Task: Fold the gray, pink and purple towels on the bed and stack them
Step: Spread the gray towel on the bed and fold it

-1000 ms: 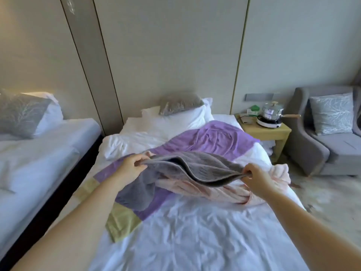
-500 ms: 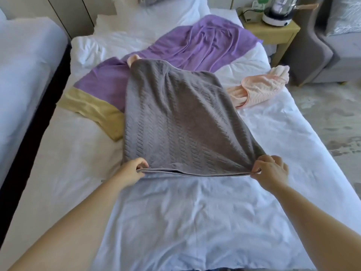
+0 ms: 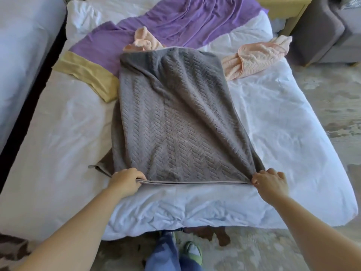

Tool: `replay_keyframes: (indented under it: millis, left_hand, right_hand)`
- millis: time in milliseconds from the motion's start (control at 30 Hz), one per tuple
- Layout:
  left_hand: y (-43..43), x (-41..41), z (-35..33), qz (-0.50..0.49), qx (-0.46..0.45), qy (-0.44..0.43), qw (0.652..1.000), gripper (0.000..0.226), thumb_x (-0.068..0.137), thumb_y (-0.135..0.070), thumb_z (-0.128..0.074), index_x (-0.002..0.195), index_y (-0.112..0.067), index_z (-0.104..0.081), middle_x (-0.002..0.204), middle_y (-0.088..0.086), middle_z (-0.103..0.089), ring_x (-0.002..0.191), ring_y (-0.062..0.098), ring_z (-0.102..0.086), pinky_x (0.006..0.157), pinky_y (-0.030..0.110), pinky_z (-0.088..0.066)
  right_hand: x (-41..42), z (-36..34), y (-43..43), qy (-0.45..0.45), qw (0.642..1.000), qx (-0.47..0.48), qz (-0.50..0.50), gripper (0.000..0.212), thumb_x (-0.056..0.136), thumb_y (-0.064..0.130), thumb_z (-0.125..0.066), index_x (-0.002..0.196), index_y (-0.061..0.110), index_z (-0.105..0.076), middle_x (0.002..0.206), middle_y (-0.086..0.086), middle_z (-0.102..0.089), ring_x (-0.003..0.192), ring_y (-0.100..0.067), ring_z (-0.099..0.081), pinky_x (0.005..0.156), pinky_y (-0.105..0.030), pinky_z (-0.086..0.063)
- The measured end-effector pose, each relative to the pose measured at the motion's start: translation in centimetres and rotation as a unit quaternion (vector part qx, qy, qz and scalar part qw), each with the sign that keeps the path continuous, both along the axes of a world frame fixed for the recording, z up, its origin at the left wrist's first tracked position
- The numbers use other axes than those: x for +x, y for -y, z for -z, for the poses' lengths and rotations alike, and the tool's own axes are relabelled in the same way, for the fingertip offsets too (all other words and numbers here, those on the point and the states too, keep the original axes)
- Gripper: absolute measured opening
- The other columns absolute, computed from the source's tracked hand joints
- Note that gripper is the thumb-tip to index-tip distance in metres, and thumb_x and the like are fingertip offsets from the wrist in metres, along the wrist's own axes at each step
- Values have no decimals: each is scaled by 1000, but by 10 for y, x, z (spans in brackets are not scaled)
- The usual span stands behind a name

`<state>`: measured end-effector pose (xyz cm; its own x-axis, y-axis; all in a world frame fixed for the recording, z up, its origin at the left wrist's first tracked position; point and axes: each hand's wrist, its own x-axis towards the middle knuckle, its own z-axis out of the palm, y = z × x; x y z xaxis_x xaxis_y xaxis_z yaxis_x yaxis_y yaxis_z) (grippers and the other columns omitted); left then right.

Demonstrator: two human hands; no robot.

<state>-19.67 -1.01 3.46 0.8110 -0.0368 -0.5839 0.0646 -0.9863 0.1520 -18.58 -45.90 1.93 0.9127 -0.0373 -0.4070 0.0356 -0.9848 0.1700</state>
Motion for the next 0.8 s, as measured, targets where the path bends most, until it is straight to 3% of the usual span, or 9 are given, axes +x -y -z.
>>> replay_keyframes:
  millis: [133, 233, 333, 467, 567, 800]
  left_hand:
    - [-6, -33, 3, -58, -38, 103, 992, 39, 83, -36, -66, 122, -36, -61, 127, -8, -57, 114, 24, -52, 93, 33, -42]
    - [-20, -40, -8, -172, -59, 203, 962, 32, 80, -27, -71, 112, -26, -68, 119, 1, -62, 105, 29, -57, 85, 39, -46]
    - [-44, -38, -16, -286, -49, 237, 927, 25, 83, -22, -67, 107, -22, -69, 113, 8, -66, 105, 34, -58, 85, 42, -47]
    - [-75, -25, -15, -390, -56, 234, 889, 25, 87, -20, -59, 110, -19, -67, 120, 10, -64, 113, 36, -54, 91, 41, -44]
    - [-97, -7, -8, -384, -51, 235, 891, 27, 88, -23, -59, 114, -18, -65, 123, 9, -62, 115, 35, -53, 91, 41, -45]
    - [-141, 28, 47, -409, -58, 19, 910, 58, 87, -49, -55, 136, -20, -43, 132, 6, -53, 125, 34, -44, 96, 37, -38]
  right_hand:
    - [-12, 9, -2, 1, 997, 66, 47, 31, 93, 21, -46, 119, 32, -60, 121, 4, -61, 118, -22, -45, 91, -35, -38]
    - [-10, 7, -19, 47, 985, 145, 82, 27, 94, 21, -45, 115, 23, -62, 118, -3, -63, 114, -28, -47, 89, -38, -41]
    - [-2, 2, -56, 37, 974, 209, 74, 25, 94, 21, -47, 112, 21, -64, 117, -3, -64, 115, -28, -47, 89, -37, -42]
    - [7, 2, -118, 23, 957, 284, 58, 24, 92, 20, -52, 112, 18, -65, 117, -4, -65, 118, -30, -45, 93, -38, -43]
    - [8, 3, -165, 13, 949, 312, 34, 24, 91, 19, -55, 112, 17, -65, 118, -4, -64, 119, -29, -45, 95, -38, -42]
    - [-5, 14, -261, 15, 945, 327, -7, 36, 91, 31, -58, 127, 30, -55, 132, 7, -53, 124, -23, -41, 99, -37, -38]
